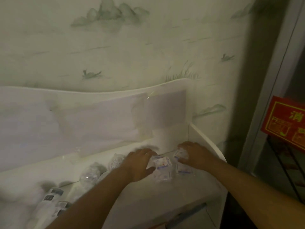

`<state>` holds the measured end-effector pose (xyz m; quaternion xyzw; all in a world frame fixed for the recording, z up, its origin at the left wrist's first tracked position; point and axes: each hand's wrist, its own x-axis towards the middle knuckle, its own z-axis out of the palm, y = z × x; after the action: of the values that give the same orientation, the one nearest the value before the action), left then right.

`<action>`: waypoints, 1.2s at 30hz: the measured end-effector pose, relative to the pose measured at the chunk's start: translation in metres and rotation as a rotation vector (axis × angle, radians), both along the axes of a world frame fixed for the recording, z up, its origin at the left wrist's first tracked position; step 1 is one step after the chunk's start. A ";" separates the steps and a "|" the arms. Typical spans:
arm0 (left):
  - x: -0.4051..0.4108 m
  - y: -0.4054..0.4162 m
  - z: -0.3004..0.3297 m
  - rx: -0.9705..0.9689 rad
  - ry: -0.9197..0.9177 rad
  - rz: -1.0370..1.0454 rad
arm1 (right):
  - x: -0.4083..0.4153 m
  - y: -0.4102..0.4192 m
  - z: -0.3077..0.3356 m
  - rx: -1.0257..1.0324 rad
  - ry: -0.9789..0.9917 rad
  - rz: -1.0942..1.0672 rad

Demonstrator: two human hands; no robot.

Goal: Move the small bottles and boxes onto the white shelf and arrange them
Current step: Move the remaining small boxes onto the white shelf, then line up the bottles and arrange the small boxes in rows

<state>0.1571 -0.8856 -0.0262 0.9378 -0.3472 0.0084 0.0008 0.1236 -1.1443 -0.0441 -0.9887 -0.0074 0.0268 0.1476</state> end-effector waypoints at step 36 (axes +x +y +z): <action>-0.094 0.427 0.006 0.074 0.120 0.416 | -0.032 0.432 0.032 -0.223 -0.014 0.540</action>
<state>0.0628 -0.4585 -0.0201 0.9874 -0.1457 -0.0603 -0.0146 0.0921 -0.7124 -0.0126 -0.9611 -0.2685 0.0590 0.0254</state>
